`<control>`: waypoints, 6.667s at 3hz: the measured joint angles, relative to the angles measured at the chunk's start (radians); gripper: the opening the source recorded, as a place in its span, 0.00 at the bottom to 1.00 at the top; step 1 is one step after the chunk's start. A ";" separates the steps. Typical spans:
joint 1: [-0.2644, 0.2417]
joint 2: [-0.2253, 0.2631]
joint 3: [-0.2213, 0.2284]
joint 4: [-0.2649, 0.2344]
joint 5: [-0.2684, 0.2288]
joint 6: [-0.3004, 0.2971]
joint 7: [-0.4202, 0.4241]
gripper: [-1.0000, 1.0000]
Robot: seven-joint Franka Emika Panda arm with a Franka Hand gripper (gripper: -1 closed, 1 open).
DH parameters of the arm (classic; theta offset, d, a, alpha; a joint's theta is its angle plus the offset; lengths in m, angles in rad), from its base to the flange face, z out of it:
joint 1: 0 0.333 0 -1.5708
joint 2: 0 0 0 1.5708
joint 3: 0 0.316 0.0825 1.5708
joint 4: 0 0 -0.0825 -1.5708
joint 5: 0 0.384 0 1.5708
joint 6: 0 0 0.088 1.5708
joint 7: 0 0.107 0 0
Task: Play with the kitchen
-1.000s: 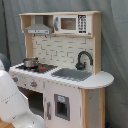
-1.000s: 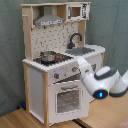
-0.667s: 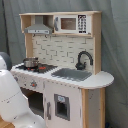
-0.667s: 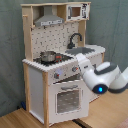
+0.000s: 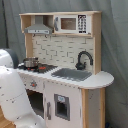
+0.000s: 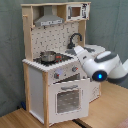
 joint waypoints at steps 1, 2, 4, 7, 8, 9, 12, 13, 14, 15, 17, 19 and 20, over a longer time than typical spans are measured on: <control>-0.004 0.067 -0.004 -0.021 0.001 0.000 -0.105 1.00; -0.005 0.134 -0.004 -0.056 0.011 0.002 -0.193 1.00; -0.005 0.282 0.003 -0.140 0.054 0.021 -0.349 1.00; -0.003 0.493 0.008 -0.218 0.158 0.029 -0.617 1.00; -0.003 0.563 0.001 -0.267 0.205 0.056 -0.698 1.00; -0.005 0.617 -0.023 -0.324 0.243 0.126 -0.761 1.00; -0.006 0.724 -0.139 -0.432 0.283 0.343 -0.974 1.00; -0.006 0.763 -0.169 -0.436 0.283 0.374 -1.069 1.00; -0.006 0.809 -0.211 -0.478 0.283 0.431 -1.136 1.00; -0.006 0.820 -0.252 -0.546 0.280 0.527 -1.138 1.00; -0.007 0.819 -0.341 -0.592 0.253 0.656 -1.146 1.00; -0.009 0.820 -0.372 -0.592 0.245 0.686 -1.154 0.00; -0.009 0.819 -0.441 -0.592 0.215 0.765 -1.160 0.00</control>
